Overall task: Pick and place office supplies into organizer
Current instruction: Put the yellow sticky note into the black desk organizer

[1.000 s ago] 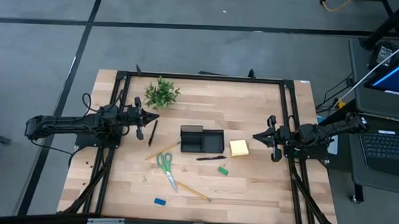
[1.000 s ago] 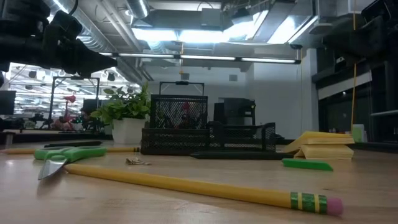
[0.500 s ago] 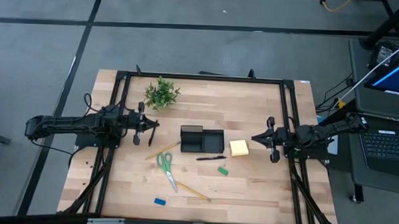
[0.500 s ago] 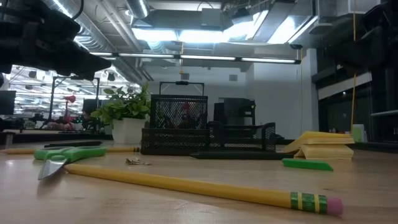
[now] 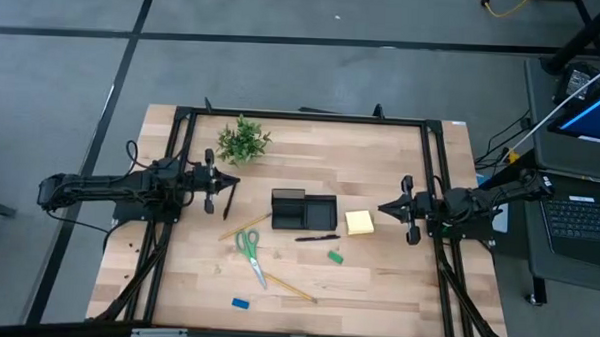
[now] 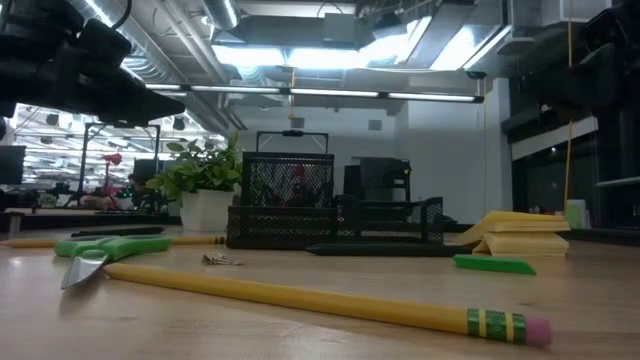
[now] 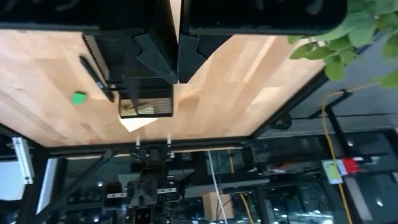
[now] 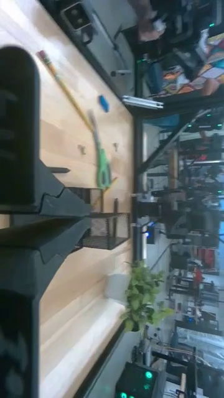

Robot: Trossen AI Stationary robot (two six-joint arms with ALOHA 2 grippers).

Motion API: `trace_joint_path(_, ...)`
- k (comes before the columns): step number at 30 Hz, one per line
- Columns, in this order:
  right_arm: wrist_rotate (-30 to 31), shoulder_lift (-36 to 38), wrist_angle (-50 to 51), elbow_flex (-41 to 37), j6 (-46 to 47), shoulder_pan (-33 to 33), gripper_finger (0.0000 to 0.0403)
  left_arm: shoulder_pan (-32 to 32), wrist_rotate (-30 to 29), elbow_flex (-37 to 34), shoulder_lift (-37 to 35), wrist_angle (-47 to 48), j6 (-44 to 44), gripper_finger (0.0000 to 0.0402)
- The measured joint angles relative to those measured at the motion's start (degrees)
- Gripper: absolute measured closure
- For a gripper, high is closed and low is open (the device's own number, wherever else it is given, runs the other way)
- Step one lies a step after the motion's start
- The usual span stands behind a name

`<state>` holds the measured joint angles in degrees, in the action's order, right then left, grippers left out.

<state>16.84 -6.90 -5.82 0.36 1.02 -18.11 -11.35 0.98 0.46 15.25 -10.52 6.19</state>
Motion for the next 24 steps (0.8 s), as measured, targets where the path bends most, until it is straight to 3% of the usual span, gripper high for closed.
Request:
trace_joint_path(13, 0.0, 0.0, -5.42, 0.0, 0.74, 0.0, 0.0386, 0.04, 0.48, 0.01, 0.0, 0.0, -0.96, 0.0394)
trace_joint_path(24, 1.58, -0.09, -7.76, 3.01, 0.01, 0.0, 0.0384, 0.0, -1.16, 0.01, -0.02, -3.04, -0.94, 0.0344)
